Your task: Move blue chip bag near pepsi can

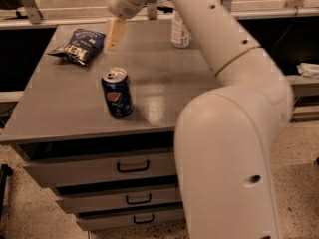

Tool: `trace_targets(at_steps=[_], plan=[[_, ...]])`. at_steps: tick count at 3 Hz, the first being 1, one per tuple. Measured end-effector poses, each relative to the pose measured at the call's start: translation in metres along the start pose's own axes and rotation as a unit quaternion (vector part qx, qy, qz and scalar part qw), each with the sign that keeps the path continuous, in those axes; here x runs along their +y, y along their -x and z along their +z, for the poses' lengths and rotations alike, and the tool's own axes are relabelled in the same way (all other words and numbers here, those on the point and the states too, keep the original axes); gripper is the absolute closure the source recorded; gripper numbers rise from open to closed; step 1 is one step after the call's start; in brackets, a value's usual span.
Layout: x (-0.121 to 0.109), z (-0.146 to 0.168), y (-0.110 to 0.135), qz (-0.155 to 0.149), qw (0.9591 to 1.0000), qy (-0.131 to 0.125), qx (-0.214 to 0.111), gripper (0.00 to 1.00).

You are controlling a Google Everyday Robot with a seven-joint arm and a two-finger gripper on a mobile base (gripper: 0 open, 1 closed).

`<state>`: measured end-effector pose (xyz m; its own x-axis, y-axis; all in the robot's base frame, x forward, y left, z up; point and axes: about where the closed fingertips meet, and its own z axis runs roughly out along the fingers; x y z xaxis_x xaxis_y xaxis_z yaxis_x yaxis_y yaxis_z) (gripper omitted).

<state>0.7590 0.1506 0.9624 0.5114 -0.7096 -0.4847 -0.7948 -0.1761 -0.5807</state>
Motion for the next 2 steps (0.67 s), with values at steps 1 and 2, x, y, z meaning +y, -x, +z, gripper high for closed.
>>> trace_targets(at_steps=[1,2], plan=[[-0.003,0.034,0.006,0.065,0.9979,0.0,-0.001,0.0],[0.007,0.06,0.008,0.147,0.9891,-0.002,-0.012,0.0]])
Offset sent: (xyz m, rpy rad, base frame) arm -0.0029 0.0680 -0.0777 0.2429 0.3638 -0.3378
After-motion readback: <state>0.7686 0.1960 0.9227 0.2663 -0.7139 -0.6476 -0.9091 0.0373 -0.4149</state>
